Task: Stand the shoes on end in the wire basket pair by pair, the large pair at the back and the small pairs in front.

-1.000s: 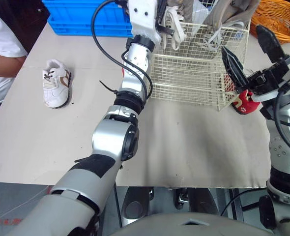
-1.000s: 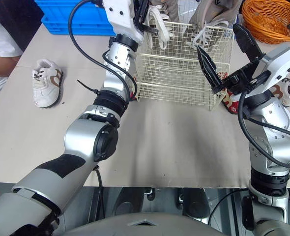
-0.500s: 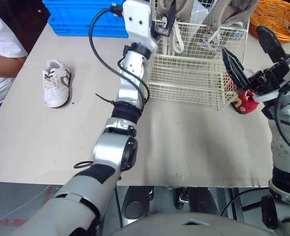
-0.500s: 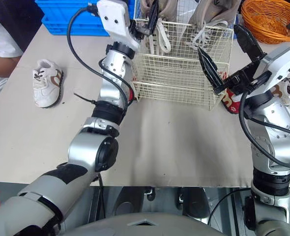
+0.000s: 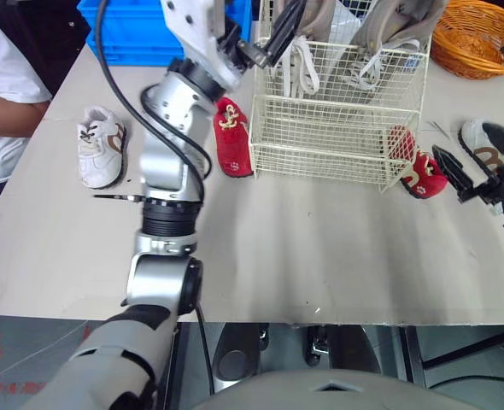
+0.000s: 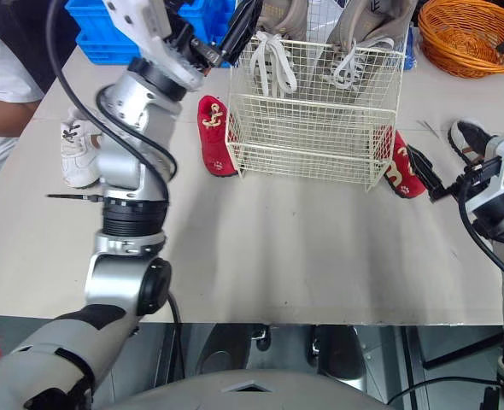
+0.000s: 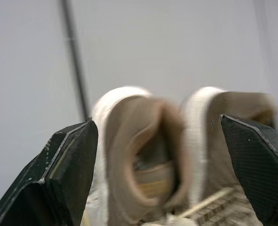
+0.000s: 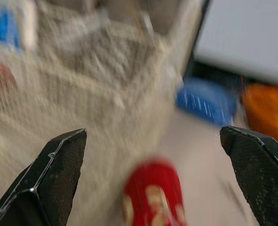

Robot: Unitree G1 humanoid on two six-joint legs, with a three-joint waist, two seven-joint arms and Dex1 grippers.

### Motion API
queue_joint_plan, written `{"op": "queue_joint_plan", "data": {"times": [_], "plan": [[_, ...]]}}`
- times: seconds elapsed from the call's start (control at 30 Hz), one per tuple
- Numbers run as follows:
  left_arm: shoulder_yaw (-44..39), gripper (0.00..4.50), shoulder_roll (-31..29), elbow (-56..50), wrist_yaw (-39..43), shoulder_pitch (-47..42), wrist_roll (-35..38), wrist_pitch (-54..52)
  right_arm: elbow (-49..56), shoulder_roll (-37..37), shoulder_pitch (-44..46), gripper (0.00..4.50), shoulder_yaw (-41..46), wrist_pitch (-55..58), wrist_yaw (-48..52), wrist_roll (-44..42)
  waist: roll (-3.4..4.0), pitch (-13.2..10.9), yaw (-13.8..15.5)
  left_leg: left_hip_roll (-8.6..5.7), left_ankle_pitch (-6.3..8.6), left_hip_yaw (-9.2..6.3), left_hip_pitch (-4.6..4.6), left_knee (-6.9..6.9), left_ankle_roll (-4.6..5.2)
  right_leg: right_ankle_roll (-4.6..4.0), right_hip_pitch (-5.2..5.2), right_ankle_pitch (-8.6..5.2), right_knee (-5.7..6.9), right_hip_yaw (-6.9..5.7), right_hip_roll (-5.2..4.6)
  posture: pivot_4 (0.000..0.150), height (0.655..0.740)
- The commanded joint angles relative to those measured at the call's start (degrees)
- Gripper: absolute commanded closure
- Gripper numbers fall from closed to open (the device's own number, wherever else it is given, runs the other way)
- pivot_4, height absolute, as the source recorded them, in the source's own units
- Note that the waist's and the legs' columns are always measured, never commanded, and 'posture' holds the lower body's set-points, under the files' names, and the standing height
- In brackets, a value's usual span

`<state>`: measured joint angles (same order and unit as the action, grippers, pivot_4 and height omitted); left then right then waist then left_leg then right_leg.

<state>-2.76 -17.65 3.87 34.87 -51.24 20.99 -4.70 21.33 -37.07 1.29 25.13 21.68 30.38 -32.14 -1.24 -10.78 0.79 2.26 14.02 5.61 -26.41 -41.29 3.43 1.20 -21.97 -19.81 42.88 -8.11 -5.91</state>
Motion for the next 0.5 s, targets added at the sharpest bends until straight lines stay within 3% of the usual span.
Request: {"op": "queue_joint_plan", "data": {"times": [0.03, 0.13, 0.27, 0.37, 0.5], "plan": [[0.62, 0.03, -6.2, -6.57, 10.39, 0.63, 8.02, -10.65, 0.01, -1.85, -2.66, 0.0, 2.34, 3.9, 1.93, -2.36, 0.03, 0.02, -0.03, 0.0, 0.0, 0.0, 0.09, 0.0, 0.0, 0.0, 0.08, 0.0, 0.0, 0.0, 0.0, 0.15, 0.686], [4.03, 0.03, -15.35, -12.28, 22.19, 2.92, 12.15, -19.0, -1.42, -1.81, -4.77, 0.0, 2.15, 4.71, 2.97, -1.99, 0.07, 0.03, -0.09, 0.01, 0.01, 0.03, 0.42, 0.11, 0.0, -0.01, 0.35, -0.02, -0.07, 0.09, 0.02, 0.15, 0.686], [5.99, 0.03, -22.86, -16.74, 29.4, 2.32, 17.5, -30.42, -3.44, -0.87, -4.48, 0.0, 1.65, 6.61, 4.03, -3.87, 0.1, 0.02, -0.05, 0.02, 0.01, 0.04, 0.45, 0.09, 0.0, -0.02, 0.37, -0.02, -0.06, 0.17, 0.05, 0.15, 0.686], [8.34, 0.03, -25.88, -18.29, 32.98, 1.87, 16.93, -33.21, -5.87, -0.5, -2.97, 0.0, 0.21, 7.11, 4.45, -3.76, 0.12, 0.04, 0.02, 0.02, 0.01, 0.04, 0.49, 0.08, 0.01, -0.01, 0.41, -0.02, -0.06, 0.23, 0.06, 0.15, 0.686], [9.56, 0.03, -25.57, -18.68, 34.33, 1.13, 17.19, -35.04, -10.39, -0.14, 0.36, 0.0, -1.72, 6.89, 5.34, -2.99, 0.15, 0.04, 0.01, 0.02, 0.01, 0.05, 0.5, 0.08, 0.01, -0.01, 0.41, -0.02, -0.05, 0.26, 0.08, 0.15, 0.686]]}}
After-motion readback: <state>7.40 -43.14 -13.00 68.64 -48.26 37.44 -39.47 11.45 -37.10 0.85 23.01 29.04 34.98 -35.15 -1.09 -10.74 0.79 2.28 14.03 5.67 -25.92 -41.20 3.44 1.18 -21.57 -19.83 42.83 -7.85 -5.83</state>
